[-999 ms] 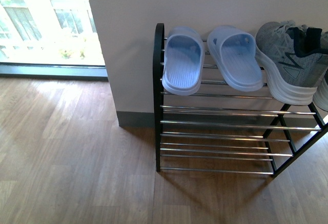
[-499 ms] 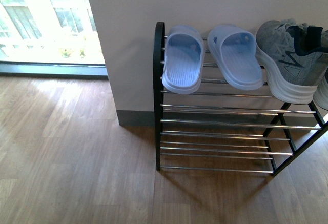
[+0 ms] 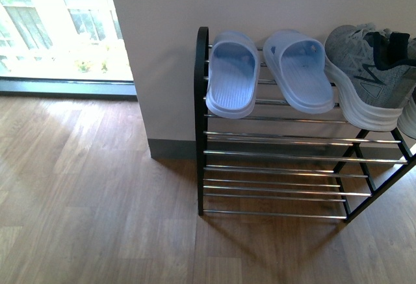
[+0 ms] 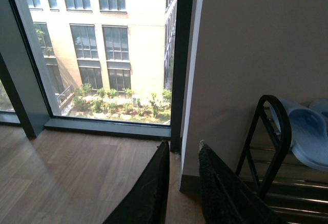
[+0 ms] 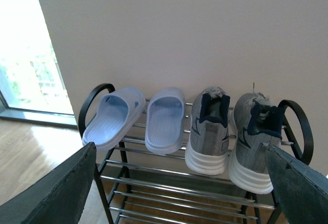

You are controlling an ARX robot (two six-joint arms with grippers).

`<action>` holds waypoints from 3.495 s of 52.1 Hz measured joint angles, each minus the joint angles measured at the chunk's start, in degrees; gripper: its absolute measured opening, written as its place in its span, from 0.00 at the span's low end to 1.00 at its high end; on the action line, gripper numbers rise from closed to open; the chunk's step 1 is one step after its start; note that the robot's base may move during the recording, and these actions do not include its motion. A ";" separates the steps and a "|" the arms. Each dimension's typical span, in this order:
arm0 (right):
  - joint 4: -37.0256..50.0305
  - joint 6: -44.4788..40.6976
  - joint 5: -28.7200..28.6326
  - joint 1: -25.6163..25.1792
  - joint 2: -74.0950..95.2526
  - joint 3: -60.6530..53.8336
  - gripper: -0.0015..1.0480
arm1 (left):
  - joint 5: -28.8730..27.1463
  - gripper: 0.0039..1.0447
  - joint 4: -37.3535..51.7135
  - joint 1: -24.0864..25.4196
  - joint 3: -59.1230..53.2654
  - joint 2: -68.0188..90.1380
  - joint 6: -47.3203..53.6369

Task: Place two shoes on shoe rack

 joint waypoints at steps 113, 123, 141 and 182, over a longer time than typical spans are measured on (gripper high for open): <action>-0.17 0.31 -0.04 0.00 0.00 0.00 0.91 | 0.00 0.91 -0.02 0.00 0.00 0.00 0.02; -0.20 0.28 -0.02 0.00 0.02 0.00 0.91 | 0.00 0.91 -0.02 0.00 0.00 0.00 0.04; -0.20 0.31 -0.02 0.00 0.00 0.00 0.91 | 0.02 0.91 -0.02 0.00 0.00 0.00 0.02; -0.20 0.31 -0.02 0.00 0.00 0.00 0.91 | 0.00 0.91 -0.02 0.00 0.00 0.00 0.02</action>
